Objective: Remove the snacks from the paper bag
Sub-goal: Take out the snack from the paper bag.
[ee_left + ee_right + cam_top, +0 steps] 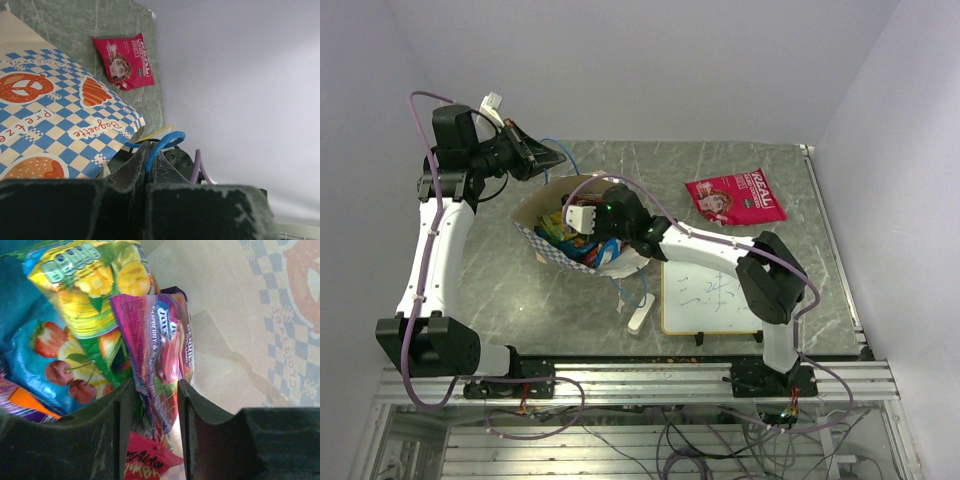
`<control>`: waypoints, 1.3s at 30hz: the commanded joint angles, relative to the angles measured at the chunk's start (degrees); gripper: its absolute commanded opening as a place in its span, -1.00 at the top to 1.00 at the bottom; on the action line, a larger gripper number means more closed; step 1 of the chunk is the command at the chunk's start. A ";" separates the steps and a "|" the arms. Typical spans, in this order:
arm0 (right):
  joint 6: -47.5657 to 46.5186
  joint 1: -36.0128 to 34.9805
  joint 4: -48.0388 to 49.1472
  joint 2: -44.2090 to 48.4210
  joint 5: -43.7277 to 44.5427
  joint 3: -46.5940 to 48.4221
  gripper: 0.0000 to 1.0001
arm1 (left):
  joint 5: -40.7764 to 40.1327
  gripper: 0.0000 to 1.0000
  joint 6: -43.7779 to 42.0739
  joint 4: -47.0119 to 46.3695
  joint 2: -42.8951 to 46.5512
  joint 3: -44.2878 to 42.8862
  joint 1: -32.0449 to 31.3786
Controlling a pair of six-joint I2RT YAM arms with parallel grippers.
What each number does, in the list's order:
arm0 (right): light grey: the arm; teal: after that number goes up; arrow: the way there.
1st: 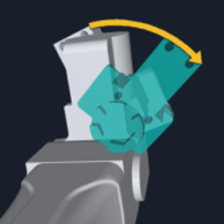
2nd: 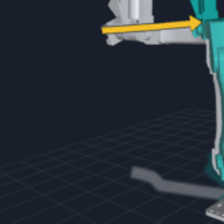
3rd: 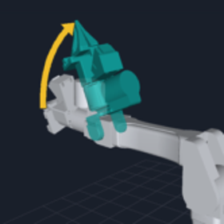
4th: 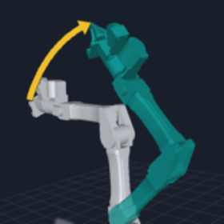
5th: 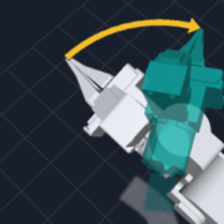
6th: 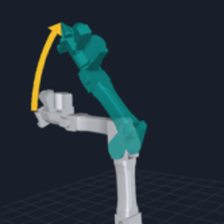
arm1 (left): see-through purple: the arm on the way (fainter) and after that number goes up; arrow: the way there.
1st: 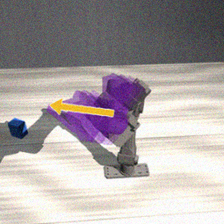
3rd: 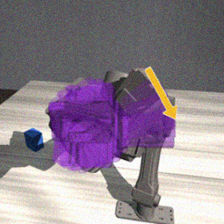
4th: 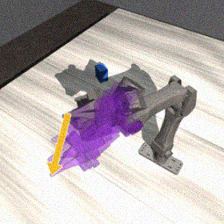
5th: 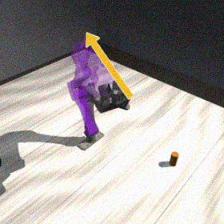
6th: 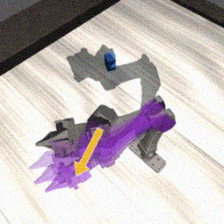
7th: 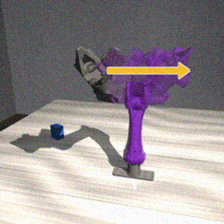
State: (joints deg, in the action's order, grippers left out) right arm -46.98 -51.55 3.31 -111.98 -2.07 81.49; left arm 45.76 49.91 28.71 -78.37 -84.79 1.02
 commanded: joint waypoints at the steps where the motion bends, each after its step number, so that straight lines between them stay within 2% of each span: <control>1: 2.47 1.28 2.07 -2.61 -1.34 3.64 0.21 | 2.17 0.86 -0.73 0.38 1.28 -1.16 -0.14; 8: 1.89 2.07 1.68 -6.87 -1.20 7.08 0.21 | 2.38 0.86 -2.41 3.00 0.73 -2.23 -0.09; 13: -0.57 2.30 0.28 -8.00 -5.19 7.25 0.05 | 2.46 0.86 -2.95 3.71 0.27 -2.68 -0.14; 17: 0.04 2.41 1.32 -9.15 -4.71 7.41 -0.09 | 2.58 0.86 -3.09 3.89 0.14 -2.57 -0.14; 22: 3.93 2.94 4.24 -11.70 -0.28 10.17 -0.09 | 2.54 0.86 -3.46 4.46 0.19 -2.40 -0.14; 31: 5.16 4.71 5.72 -13.75 -0.49 12.40 0.34 | 1.56 0.86 -5.07 6.83 0.12 -3.74 -0.14; 35: 5.63 4.85 4.49 -13.10 -3.42 12.98 0.75 | 0.85 0.86 -5.42 7.46 0.02 -4.44 -0.13; 39: 6.91 4.76 3.16 -10.79 -6.27 12.77 1.00 | -0.23 0.86 -5.35 7.69 0.30 -4.30 0.09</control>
State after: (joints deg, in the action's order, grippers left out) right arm -41.91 -47.16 7.01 -124.64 -5.17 92.75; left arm 46.11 45.15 35.77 -78.65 -86.91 1.02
